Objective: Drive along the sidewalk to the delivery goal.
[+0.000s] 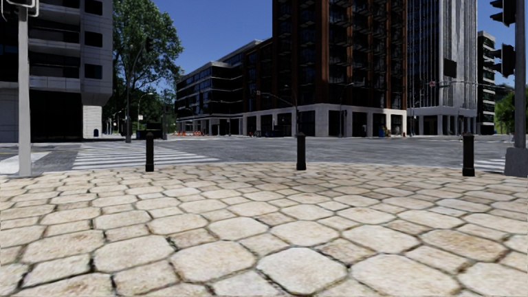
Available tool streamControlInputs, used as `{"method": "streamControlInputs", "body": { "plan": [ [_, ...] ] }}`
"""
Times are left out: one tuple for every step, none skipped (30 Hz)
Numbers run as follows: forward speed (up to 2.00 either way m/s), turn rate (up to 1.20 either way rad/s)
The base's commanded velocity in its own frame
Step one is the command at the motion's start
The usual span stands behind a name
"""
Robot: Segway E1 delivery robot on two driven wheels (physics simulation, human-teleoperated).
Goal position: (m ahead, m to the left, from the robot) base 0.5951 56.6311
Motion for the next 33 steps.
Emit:
{"method": "streamControlInputs", "body": {
  "plan": [
    [2.00, 0.08],
    [2.00, 0.09],
    [2.00, 0.09],
    [2.00, 0.09],
    [2.00, 0.09],
    [2.00, 0.09],
    [2.00, 0.13],
    [2.00, 0.18],
    [2.00, 0.21],
    [2.00, 0.21],
    [2.00, 0.24],
    [2.00, 0.25],
    [2.00, 0.26],
    [2.00, 0.29],
    [2.00, 0.29],
    [2.00, 0.31],
    [2.00, 0.32],
    [2.00, 0.32],
    [2.00, 0.32],
    [2.00, 0.32],
    [2.00, 0.32],
    [2.00, 0.35],
    [2.00, 0.35],
    [2.00, 0.36],
    [2.00, 0.37],
    [2.00, 0.37],
    [2.00, 0.38],
    [2.00, 0.38],
    [2.00, 0.38],
    [2.00, 0.38],
    [2.00, 0.39],
    [2.00, 0.39],
    [2.00, 0.39]
  ]
}}
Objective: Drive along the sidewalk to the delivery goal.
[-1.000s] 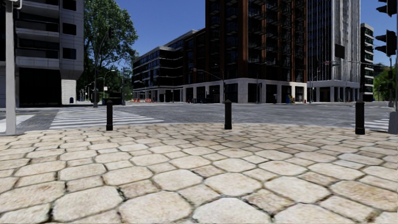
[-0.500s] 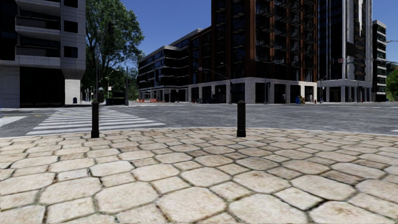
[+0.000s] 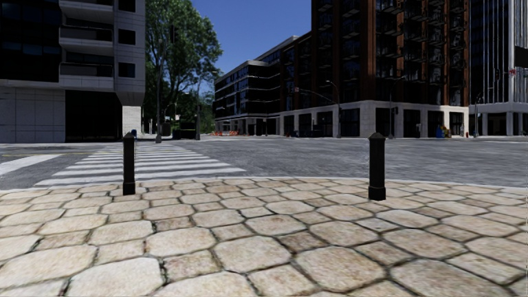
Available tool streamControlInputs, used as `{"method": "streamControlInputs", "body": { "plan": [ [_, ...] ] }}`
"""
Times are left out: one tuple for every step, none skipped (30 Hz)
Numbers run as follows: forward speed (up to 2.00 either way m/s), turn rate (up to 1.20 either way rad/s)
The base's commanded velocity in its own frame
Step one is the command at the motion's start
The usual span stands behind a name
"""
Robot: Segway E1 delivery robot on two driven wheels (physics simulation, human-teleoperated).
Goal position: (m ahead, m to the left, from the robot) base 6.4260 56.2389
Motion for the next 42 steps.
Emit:
{"method": "streamControlInputs", "body": {
  "plan": [
    [2.00, 0.39],
    [2.00, 0.39],
    [2.00, 0.39],
    [2.00, 0.39],
    [2.00, 0.39],
    [2.00, 0.39],
    [2.00, 0.39],
    [2.00, 0.26],
    [2.00, 0.04],
    [2.00, 0.00],
    [2.00, 0.00],
    [2.00, 0.00],
    [2.00, 0.00],
    [2.00, 0.00],
    [2.00, 0.04],
    [2.00, 0.04],
    [2.00, 0.15],
    [2.00, 0.27],
    [2.00, 0.29],
    [2.00, 0.30],
    [2.00, 0.30],
    [2.00, 0.30],
    [2.00, 0.32],
    [2.00, 0.36],
    [2.00, 0.36],
    [2.00, 0.43],
    [2.00, 0.46],
    [2.00, 0.52],
    [2.00, 0.52],
    [2.00, 0.55],
    [2.00, 0.55],
    [2.00, 0.55],
    [2.00, 0.55],
    [2.00, 0.55],
    [2.00, 0.55],
    [2.00, 0.55],
    [2.00, 0.55],
    [2.00, 0.55],
    [2.00, 0.55],
    [2.00, 0.55],
    [2.00, 0.55],
    [2.00, 0.55]
  ]
}}
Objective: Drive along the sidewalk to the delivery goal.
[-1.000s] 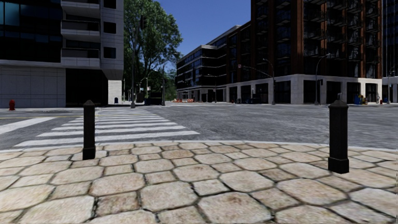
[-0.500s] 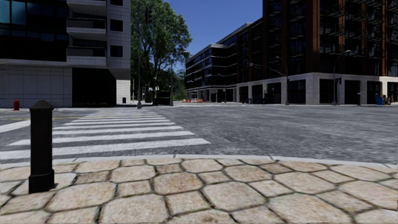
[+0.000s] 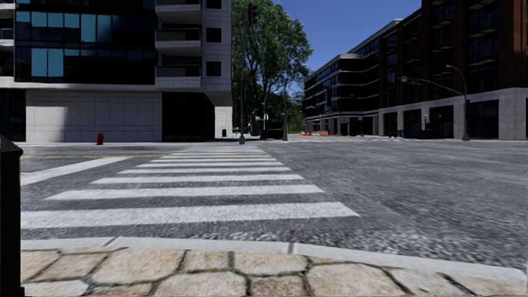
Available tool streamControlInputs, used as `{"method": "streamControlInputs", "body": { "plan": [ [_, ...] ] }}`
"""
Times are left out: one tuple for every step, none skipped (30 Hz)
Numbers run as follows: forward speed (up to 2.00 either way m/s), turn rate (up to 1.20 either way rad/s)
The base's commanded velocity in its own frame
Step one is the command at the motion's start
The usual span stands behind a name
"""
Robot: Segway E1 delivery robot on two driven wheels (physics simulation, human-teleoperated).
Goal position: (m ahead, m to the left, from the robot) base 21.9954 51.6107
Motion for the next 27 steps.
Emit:
{"method": "streamControlInputs", "body": {
  "plan": [
    [2.00, 0.55],
    [2.00, 0.55],
    [2.00, 0.54],
    [2.00, 0.27],
    [2.00, 0.27],
    [2.00, 0.15],
    [2.00, 0.11],
    [2.00, 0.11],
    [2.00, 0.11],
    [2.00, 0.11],
    [2.00, 0.19],
    [2.00, 0.47],
    [2.00, 0.57],
    [2.00, 0.57],
    [2.00, 0.60],
    [2.00, 0.60],
    [2.00, 0.49],
    [2.00, 0.38],
    [2.00, 0.38],
    [2.00, 0.26],
    [2.00, 0.11],
    [2.00, 0.00],
    [2.00, 0.00],
    [2.00, 0.00],
    [2.00, 0.00],
    [2.00, 0.00],
    [2.00, 0.00]
  ]
}}
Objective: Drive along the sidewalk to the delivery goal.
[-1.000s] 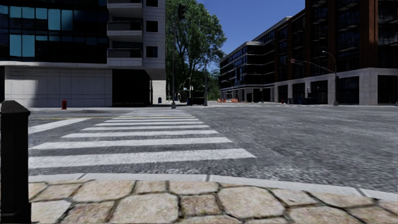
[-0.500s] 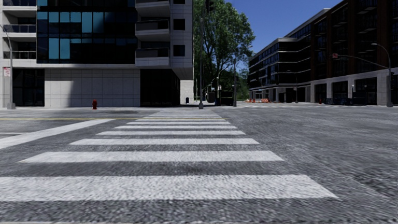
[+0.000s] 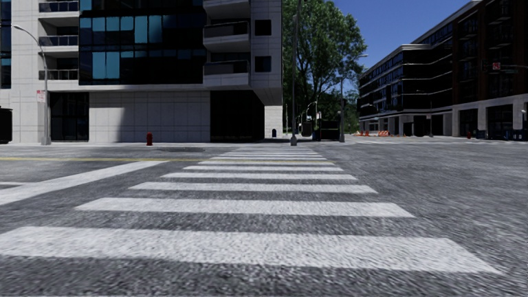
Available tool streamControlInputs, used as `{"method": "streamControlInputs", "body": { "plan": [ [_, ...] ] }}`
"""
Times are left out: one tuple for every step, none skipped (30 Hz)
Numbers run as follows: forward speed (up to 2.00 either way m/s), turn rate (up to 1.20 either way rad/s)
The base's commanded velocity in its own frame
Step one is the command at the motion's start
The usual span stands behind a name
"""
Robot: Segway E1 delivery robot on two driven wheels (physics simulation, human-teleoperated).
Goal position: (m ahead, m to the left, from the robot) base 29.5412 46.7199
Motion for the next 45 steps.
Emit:
{"method": "streamControlInputs", "body": {
  "plan": [
    [2.00, 0.00],
    [2.00, 0.00],
    [2.00, 0.00],
    [2.00, 0.00],
    [2.00, 0.00],
    [2.00, 0.00],
    [2.00, 0.00],
    [2.00, 0.00],
    [2.00, 0.00],
    [2.00, 0.00],
    [2.00, 0.00],
    [2.00, 0.00],
    [2.00, 0.00],
    [2.00, 0.00],
    [2.00, 0.00],
    [2.00, 0.00],
    [2.00, 0.00],
    [2.00, 0.00],
    [2.00, 0.00],
    [2.00, 0.00],
    [2.00, 0.00],
    [2.00, 0.00],
    [2.00, 0.00],
    [2.00, 0.00],
    [2.00, 0.00],
    [2.00, 0.00],
    [2.00, 0.00],
    [2.00, 0.00],
    [2.00, 0.00],
    [2.00, 0.00],
    [2.00, 0.00],
    [2.00, 0.00],
    [2.00, 0.00],
    [2.00, 0.00],
    [2.00, 0.00],
    [2.00, 0.00],
    [2.00, 0.00],
    [2.00, 0.00],
    [2.00, 0.00],
    [2.00, 0.00],
    [2.00, 0.00],
    [2.00, 0.00],
    [2.00, 0.00],
    [2.00, 0.00],
    [2.00, 0.00]
  ]
}}
